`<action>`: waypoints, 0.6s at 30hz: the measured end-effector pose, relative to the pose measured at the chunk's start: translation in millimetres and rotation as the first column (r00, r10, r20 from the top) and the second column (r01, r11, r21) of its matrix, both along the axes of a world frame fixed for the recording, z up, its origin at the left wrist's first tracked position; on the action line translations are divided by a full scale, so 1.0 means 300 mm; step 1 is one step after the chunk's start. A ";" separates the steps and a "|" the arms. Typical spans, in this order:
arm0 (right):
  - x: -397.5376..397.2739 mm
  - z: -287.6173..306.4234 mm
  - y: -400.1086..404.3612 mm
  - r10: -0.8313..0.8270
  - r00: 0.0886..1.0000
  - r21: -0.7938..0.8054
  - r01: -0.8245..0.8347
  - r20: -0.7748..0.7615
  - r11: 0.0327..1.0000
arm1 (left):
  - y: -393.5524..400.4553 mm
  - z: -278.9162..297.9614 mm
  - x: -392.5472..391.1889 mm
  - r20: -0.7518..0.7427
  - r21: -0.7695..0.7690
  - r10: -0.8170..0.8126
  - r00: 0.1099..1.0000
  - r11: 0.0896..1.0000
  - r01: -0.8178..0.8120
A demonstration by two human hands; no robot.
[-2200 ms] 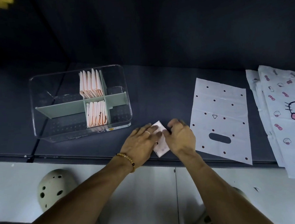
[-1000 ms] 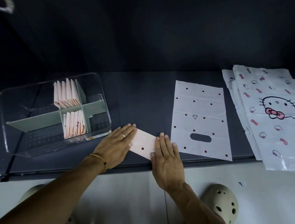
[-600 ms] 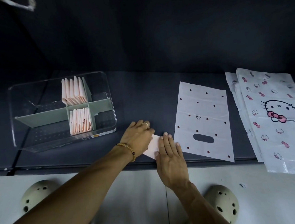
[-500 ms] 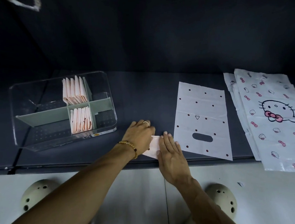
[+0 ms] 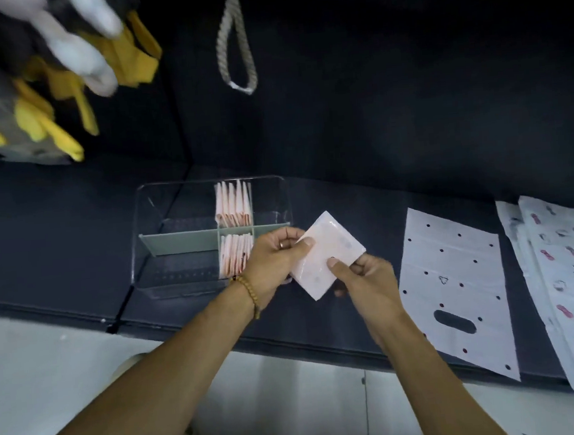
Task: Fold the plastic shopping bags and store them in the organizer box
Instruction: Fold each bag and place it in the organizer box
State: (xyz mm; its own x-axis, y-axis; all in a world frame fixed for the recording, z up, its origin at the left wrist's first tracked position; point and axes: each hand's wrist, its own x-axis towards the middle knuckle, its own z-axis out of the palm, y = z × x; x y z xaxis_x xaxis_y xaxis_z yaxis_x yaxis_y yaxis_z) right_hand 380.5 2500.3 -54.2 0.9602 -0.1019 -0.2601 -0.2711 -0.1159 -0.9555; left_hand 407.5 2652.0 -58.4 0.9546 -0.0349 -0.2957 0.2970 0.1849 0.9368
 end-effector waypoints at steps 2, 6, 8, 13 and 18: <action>0.044 0.006 0.050 -0.017 0.999 -0.035 0.018 0.038 0.999 | 0.059 -0.009 0.026 0.014 0.032 0.123 0.992 0.992 -0.123; 0.131 0.009 0.122 -0.104 0.992 -0.012 0.105 0.070 0.994 | 0.166 -0.034 0.108 0.227 0.228 0.435 0.872 0.846 -0.481; 0.168 0.010 0.149 -0.130 0.988 0.024 0.129 0.080 0.991 | 0.203 -0.054 0.153 0.337 0.363 0.485 0.807 0.724 -0.587; 0.241 -0.007 0.206 -0.136 0.987 0.044 0.133 0.085 0.990 | 0.232 -0.095 0.227 0.379 0.750 0.342 0.860 0.431 -0.502; 0.301 -0.018 0.279 -0.108 0.991 0.053 0.104 0.078 0.993 | 0.296 -0.122 0.242 0.258 0.750 0.414 0.873 0.484 -0.451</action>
